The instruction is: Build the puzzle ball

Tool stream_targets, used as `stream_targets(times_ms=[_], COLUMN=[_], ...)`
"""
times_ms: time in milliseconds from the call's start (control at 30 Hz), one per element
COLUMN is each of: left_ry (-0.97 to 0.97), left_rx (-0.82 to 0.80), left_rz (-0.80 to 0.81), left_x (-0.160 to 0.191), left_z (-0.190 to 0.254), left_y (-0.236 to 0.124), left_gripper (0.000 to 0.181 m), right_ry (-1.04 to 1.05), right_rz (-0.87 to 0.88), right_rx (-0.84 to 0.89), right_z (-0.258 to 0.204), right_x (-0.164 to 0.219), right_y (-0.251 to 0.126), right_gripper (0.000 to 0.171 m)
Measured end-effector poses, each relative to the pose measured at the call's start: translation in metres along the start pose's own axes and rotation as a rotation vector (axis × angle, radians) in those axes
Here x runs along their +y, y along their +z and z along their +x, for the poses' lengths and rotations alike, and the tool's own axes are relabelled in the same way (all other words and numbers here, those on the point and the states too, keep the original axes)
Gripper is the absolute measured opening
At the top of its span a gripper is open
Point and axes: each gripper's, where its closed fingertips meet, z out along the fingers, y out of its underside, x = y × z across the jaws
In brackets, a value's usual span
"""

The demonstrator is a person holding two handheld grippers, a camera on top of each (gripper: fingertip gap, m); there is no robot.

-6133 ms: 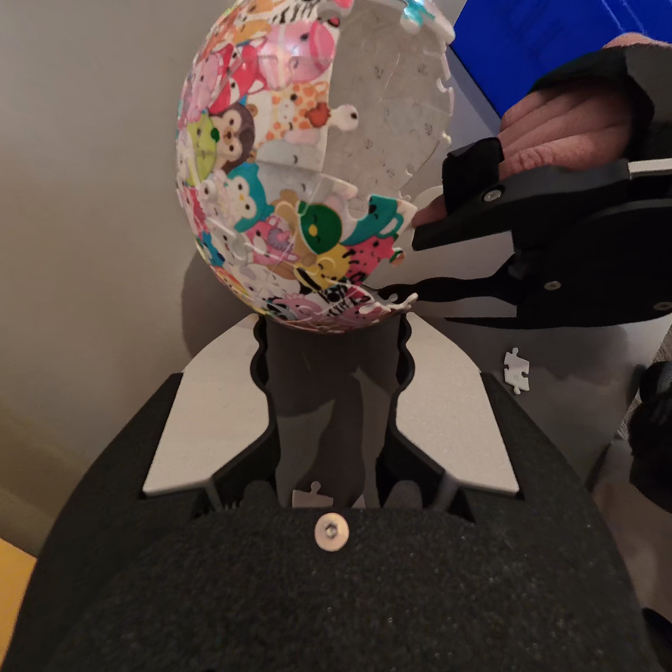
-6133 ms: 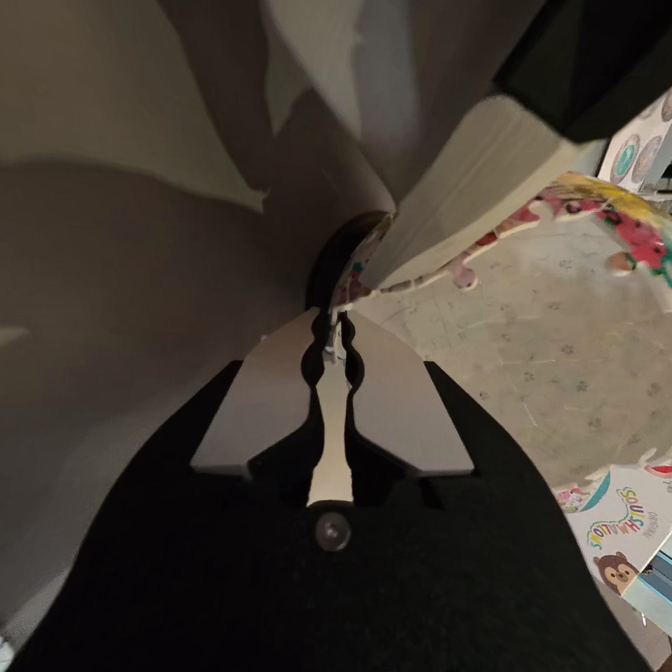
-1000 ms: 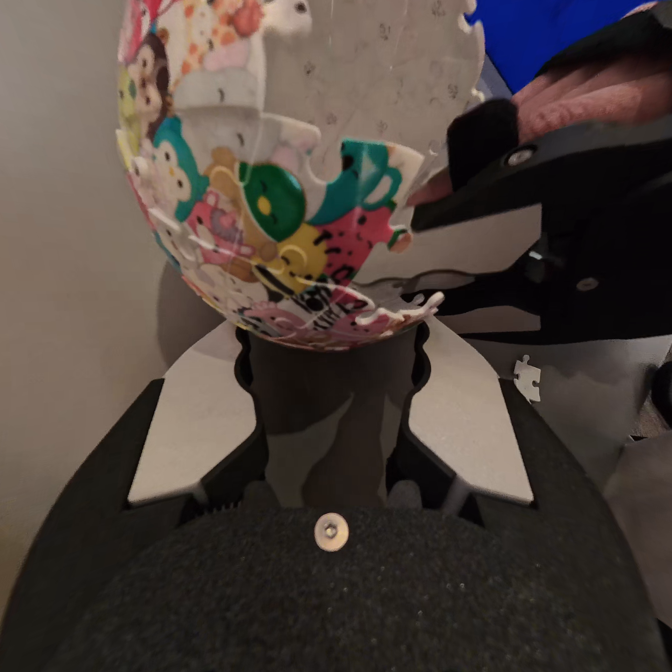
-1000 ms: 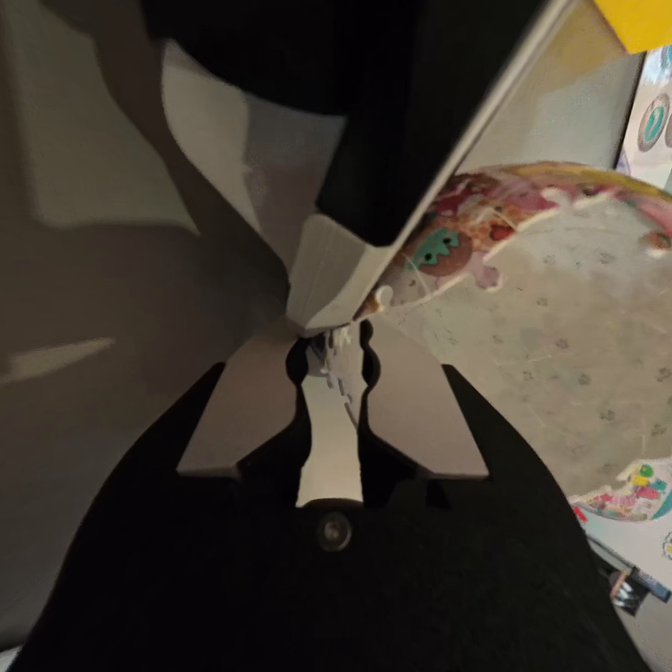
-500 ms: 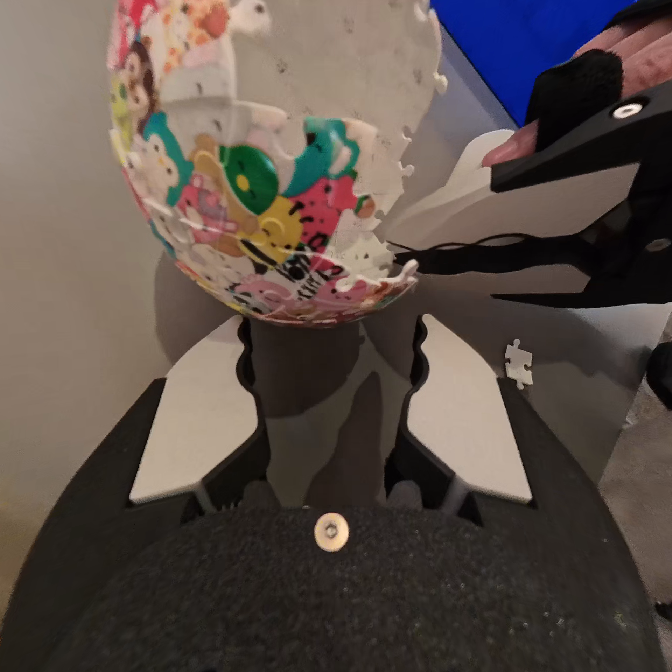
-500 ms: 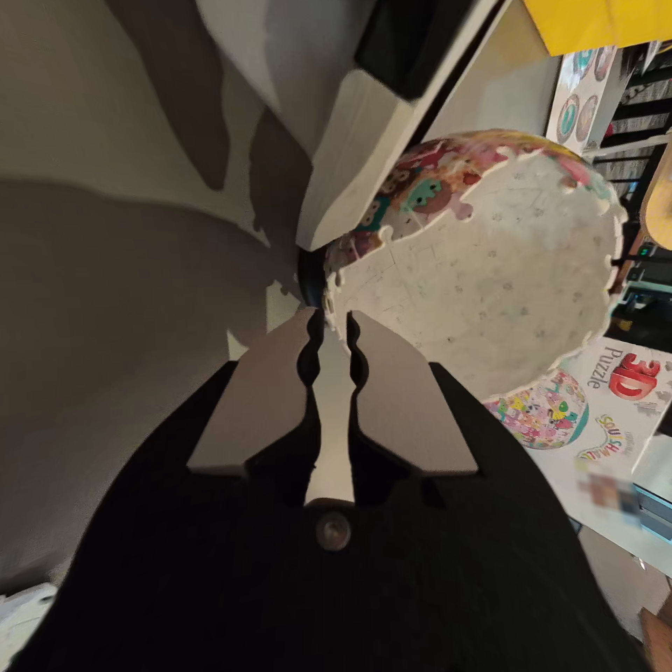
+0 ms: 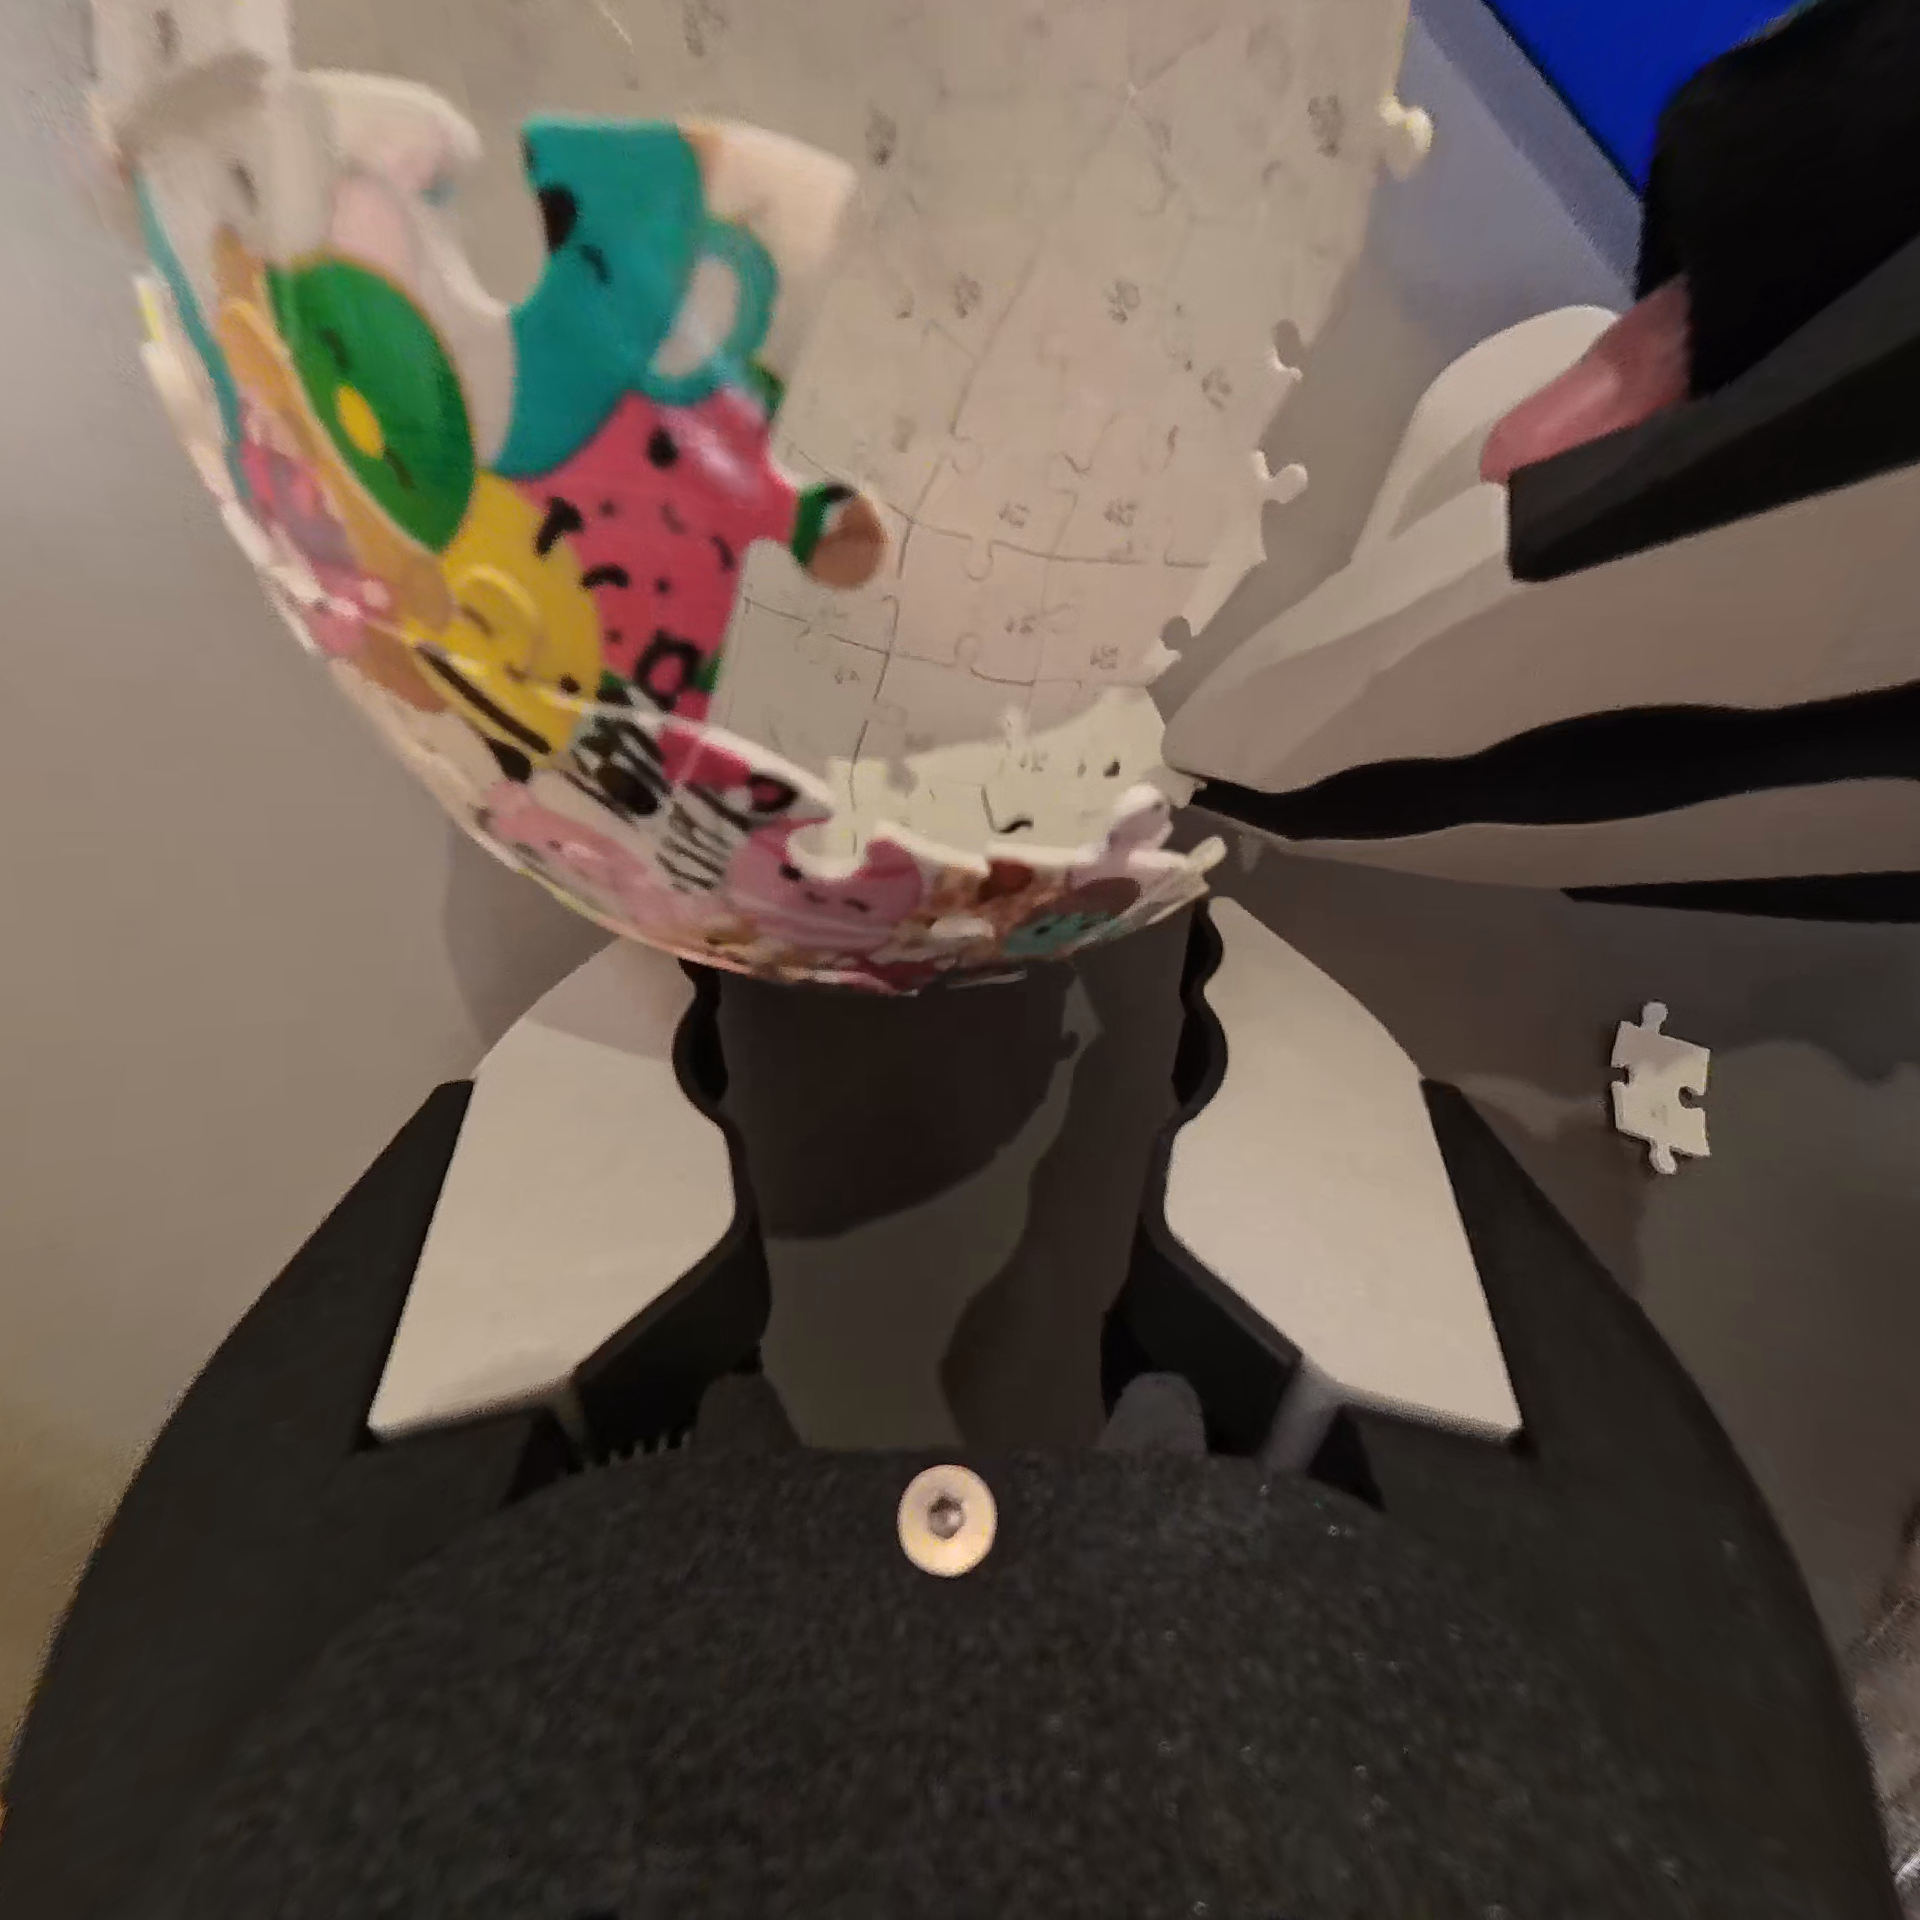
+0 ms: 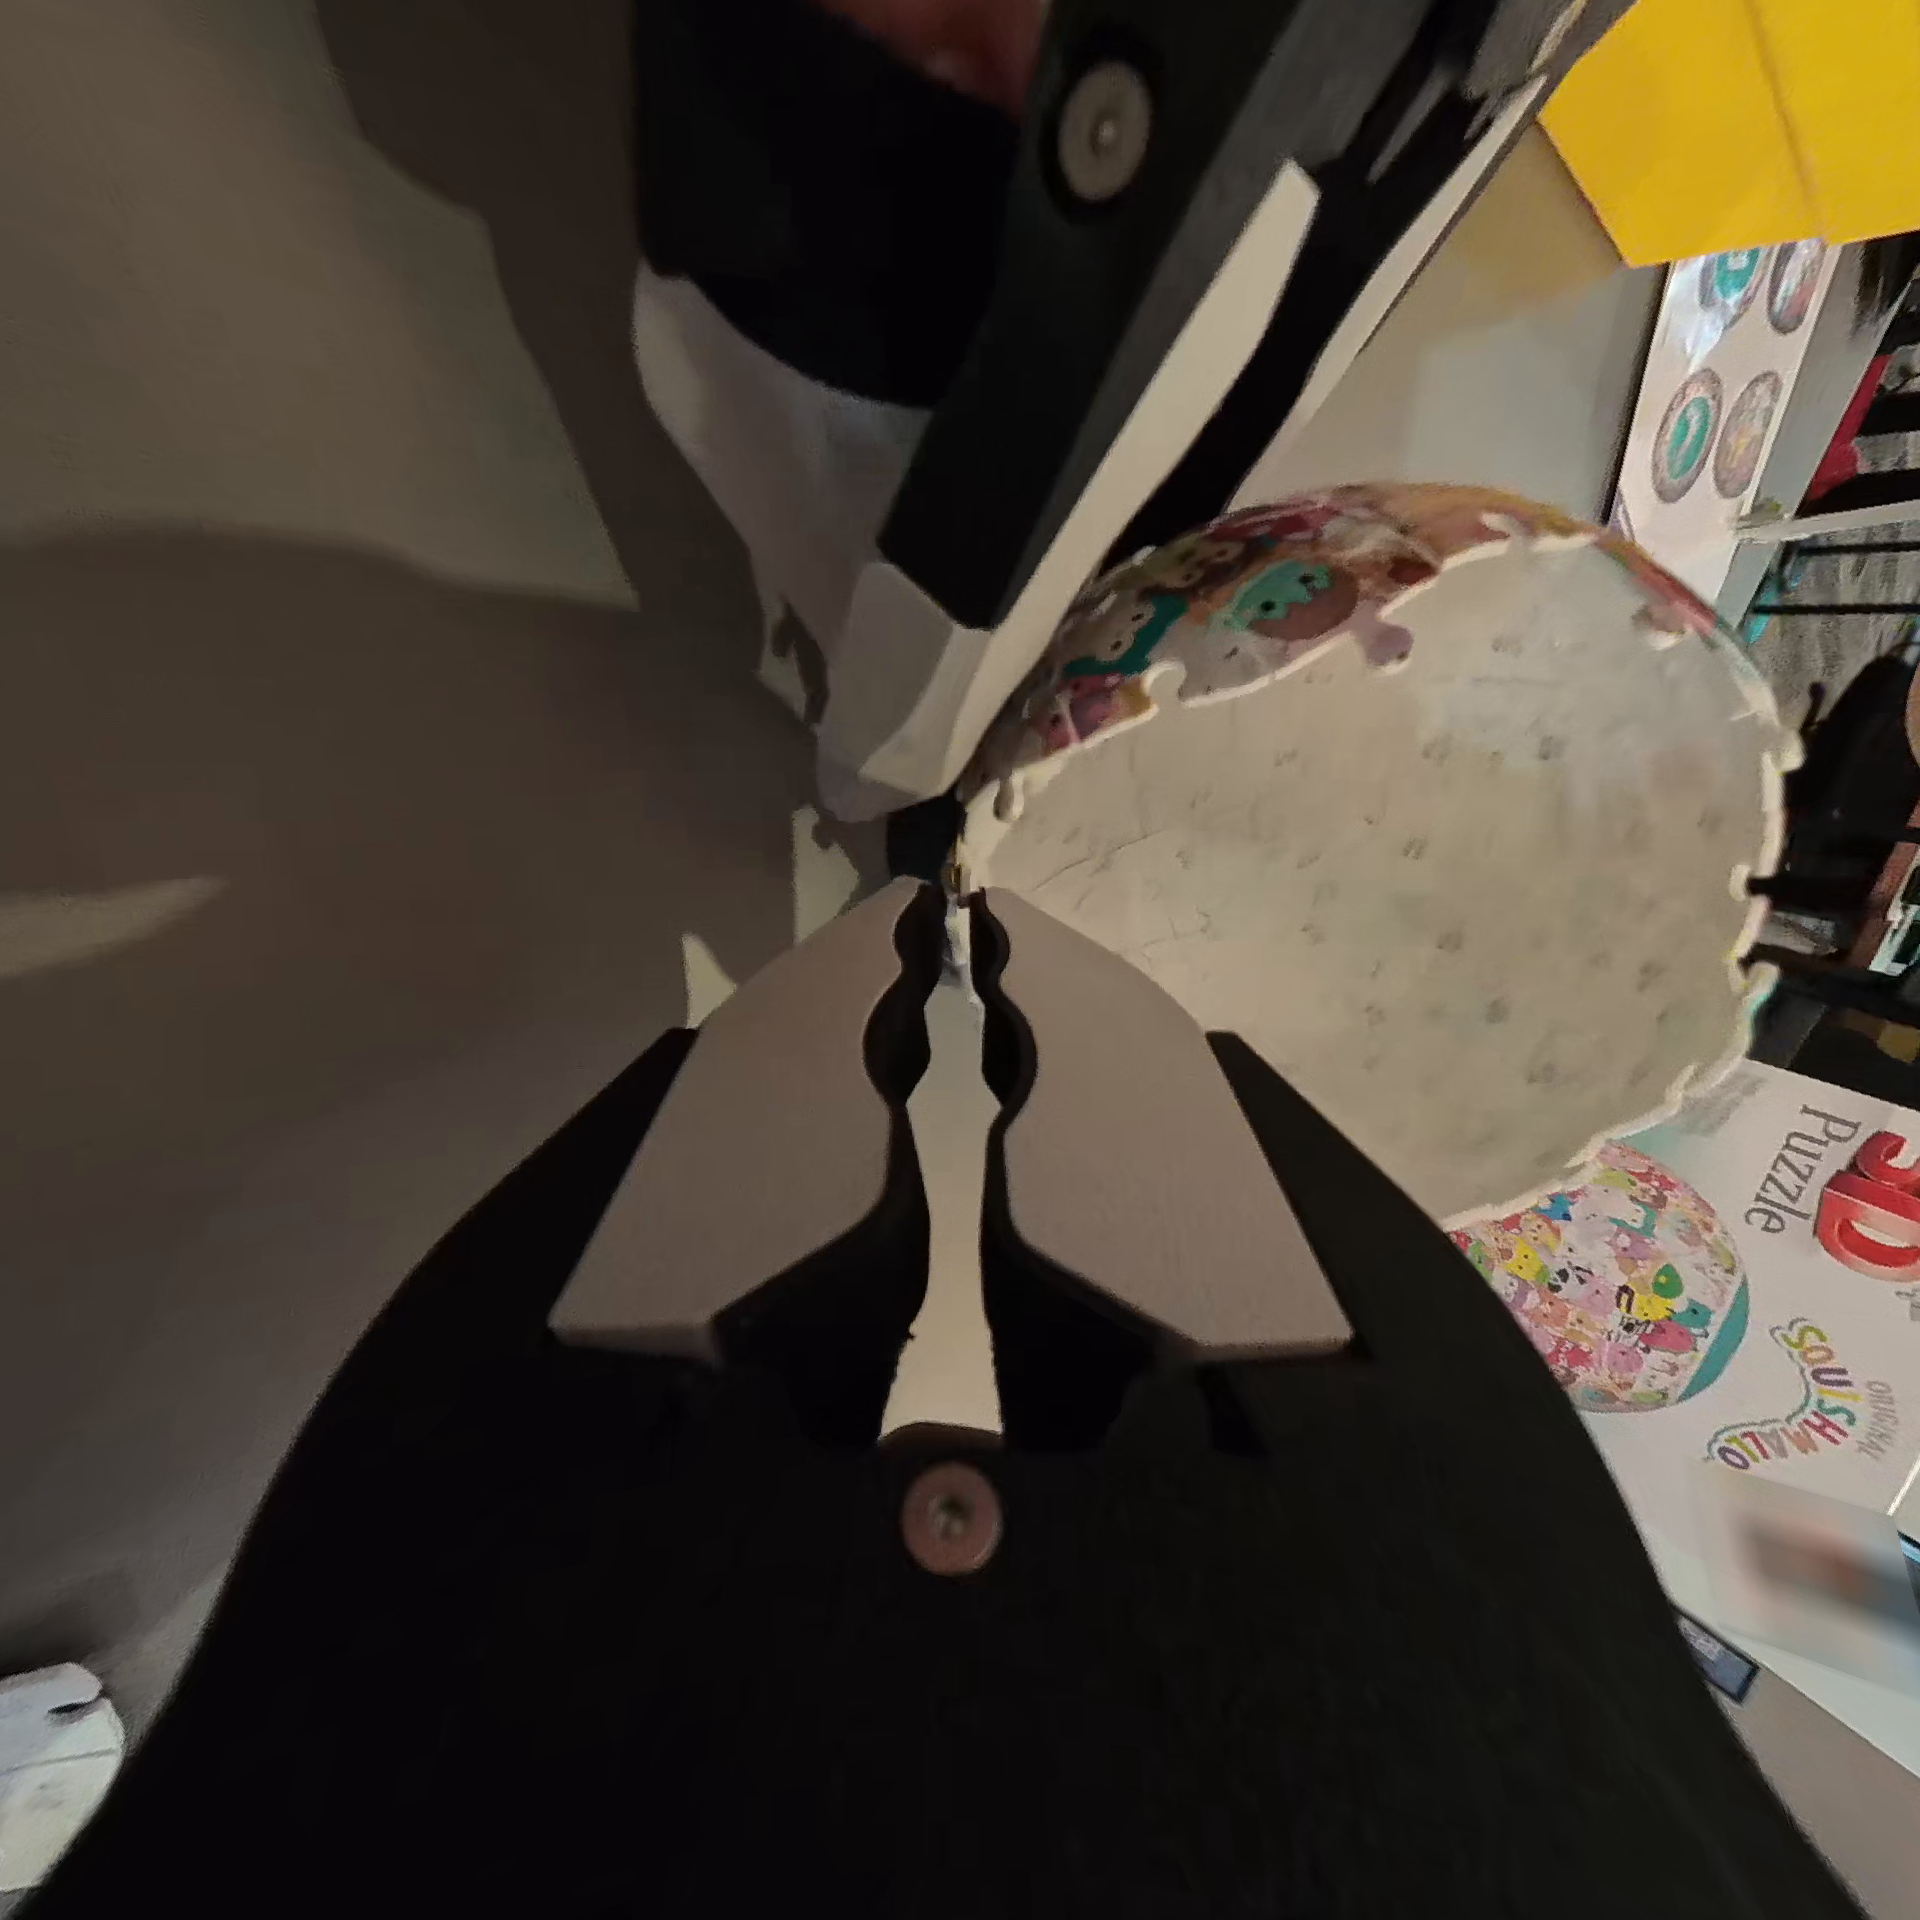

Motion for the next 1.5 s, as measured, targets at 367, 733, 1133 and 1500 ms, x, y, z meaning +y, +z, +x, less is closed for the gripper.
stream_targets(times_ms=[367,733,1133,1500], left_ry=[0.007,0.368,0.699,0.692], left_rx=[-0.006,-0.077,-0.168,-0.221], left_rz=[-0.002,0.12,0.028,0.028], left_x=[0.01,-0.013,-0.029,-0.032], left_z=[0.0,0.043,0.053,0.037], left_y=[-0.012,-0.057,-0.043,-0.048], left_gripper=[0.069,0.028,0.027,0.039], right_ry=[0.032,-0.008,0.022,0.064], right_rz=[0.03,0.037,0.029,0.019], right_rx=[0.07,0.058,0.104,0.154], right_z=[0.001,0.0,0.007,0.015], right_x=[0.004,0.006,0.014,0.022], right_y=[-0.006,0.003,0.006,0.01], right_gripper=[0.016,0.004,0.004,0.005])
